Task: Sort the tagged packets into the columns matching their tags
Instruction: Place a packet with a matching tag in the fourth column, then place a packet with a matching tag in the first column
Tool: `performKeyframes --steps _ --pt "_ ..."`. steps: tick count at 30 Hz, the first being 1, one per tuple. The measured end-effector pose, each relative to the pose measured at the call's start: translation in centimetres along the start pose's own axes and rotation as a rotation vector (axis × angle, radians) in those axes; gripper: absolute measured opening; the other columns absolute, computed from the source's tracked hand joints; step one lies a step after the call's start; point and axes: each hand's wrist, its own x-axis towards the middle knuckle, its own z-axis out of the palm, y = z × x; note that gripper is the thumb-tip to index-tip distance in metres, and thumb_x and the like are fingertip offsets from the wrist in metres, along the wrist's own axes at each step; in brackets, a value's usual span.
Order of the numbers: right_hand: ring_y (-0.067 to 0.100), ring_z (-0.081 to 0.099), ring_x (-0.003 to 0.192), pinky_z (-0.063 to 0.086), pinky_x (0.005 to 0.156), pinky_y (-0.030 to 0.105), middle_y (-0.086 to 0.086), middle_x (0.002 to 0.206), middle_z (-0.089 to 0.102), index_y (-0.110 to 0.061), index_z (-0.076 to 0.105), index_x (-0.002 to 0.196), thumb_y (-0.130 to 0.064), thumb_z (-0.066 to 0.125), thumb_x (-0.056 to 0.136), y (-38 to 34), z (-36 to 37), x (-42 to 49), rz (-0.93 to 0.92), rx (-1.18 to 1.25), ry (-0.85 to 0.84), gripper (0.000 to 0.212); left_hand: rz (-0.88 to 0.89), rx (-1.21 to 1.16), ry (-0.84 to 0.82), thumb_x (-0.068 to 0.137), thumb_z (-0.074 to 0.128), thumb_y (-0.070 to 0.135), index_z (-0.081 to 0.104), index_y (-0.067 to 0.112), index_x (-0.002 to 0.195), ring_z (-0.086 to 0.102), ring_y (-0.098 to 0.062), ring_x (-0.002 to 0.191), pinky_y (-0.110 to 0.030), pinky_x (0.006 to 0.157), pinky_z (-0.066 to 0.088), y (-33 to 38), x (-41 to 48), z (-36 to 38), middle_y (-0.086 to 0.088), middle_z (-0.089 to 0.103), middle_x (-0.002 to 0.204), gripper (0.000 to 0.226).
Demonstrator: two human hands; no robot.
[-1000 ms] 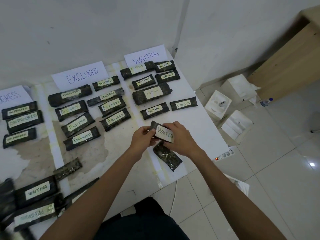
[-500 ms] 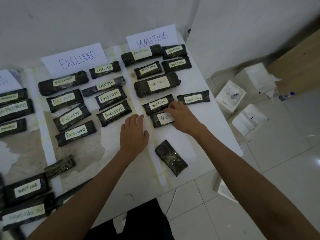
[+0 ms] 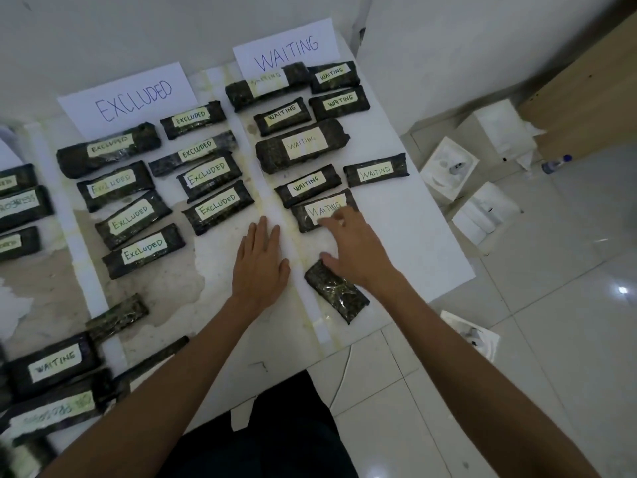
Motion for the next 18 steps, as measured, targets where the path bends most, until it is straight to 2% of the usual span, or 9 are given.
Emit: performKeyframes --steps 3,4,7,9,11,14,15,18 --pt "0.03 0.044 0.106 0.047 0.083 0.041 0.013 0.122 0.04 -0.018 0.042 0.132 -0.052 0.071 0.069 -1.5 1.6 -3.2 0.193 -0.117 -0.151 0.077 0.01 -0.043 -0.03 0.088 0.053 0.021 0.026 0.006 0.145 0.011 -0.036 0.144 -0.047 0.115 0.019 0.0 -1.1 -0.4 -0.02 0.014 0.155 0.065" --pt "0.03 0.043 0.105 0.046 0.081 0.04 0.012 0.122 0.039 -0.019 0.039 0.132 -0.055 0.072 0.067 -1.8 2.2 -4.1 0.24 -0.148 -0.206 0.082 0.012 -0.059 -0.034 0.087 0.053 0.02 0.027 0.007 0.145 0.009 -0.036 0.144 -0.046 0.115 0.017 0.1 -1.5 -0.5 -0.019 0.013 0.155 0.064" --pt "0.029 0.046 0.103 0.044 0.071 0.035 0.012 0.12 0.04 -0.017 0.033 0.136 -0.038 0.072 0.072 -2.3 3.5 -5.8 0.268 -0.184 -0.269 0.078 0.014 -0.125 -0.049 0.088 0.053 0.019 0.031 0.01 0.144 0.007 -0.034 0.143 -0.046 0.114 0.015 0.3 -2.9 -0.8 -0.016 0.015 0.155 0.061" --pt "0.03 0.047 0.1 0.044 0.068 0.034 0.014 0.119 0.044 -0.013 0.036 0.137 -0.025 0.067 0.076 -2.3 3.5 -6.2 0.253 -0.148 -0.244 0.069 0.029 -0.187 -0.042 0.087 0.054 0.019 0.039 0.012 0.14 0.014 -0.035 0.14 -0.047 0.112 0.019 0.4 -3.7 -1.0 -0.014 0.023 0.152 0.055" --pt "0.028 0.052 0.095 0.047 0.07 0.034 0.012 0.112 0.053 -0.012 0.047 0.129 -0.018 0.064 0.078 -2.2 2.7 -6.2 0.312 0.048 -0.2 0.055 0.047 -0.308 -0.042 0.086 0.054 0.019 0.047 0.013 0.133 0.03 -0.031 0.132 -0.045 0.109 0.029 0.7 -4.4 -1.2 -0.012 0.039 0.143 0.048" --pt "0.017 0.058 0.075 0.05 0.068 0.028 0.009 0.09 0.061 -0.006 0.058 0.103 -0.01 0.06 0.082 -2.6 0.5 -6.3 0.531 0.612 -0.167 0.021 -0.072 -0.652 -0.139 0.091 0.054 0.017 0.048 0.016 0.132 0.046 -0.021 0.117 -0.031 0.099 0.038 1.9 -5.2 -2.2 -0.004 0.051 0.13 0.042" --pt "0.015 0.059 0.074 0.051 0.07 0.028 0.01 0.088 0.063 -0.003 0.059 0.099 -0.008 0.059 0.083 -2.7 -0.1 -6.3 0.578 0.756 -0.174 0.017 -0.146 -0.761 -0.181 0.092 0.054 0.017 0.048 0.019 0.132 0.05 -0.017 0.111 -0.027 0.093 0.039 2.4 -5.4 -2.6 -0.001 0.054 0.126 0.041" --pt "0.022 0.065 0.095 0.054 0.086 0.035 0.008 0.106 0.068 -0.009 0.061 0.108 -0.004 0.059 0.085 -3.0 -1.0 -6.4 0.612 0.992 -0.203 0.023 -0.26 -0.955 -0.24 0.092 0.054 0.019 0.048 0.023 0.131 0.059 -0.015 0.099 -0.029 0.086 0.047 3.3 -5.7 -3.7 0.003 0.06 0.118 0.04"
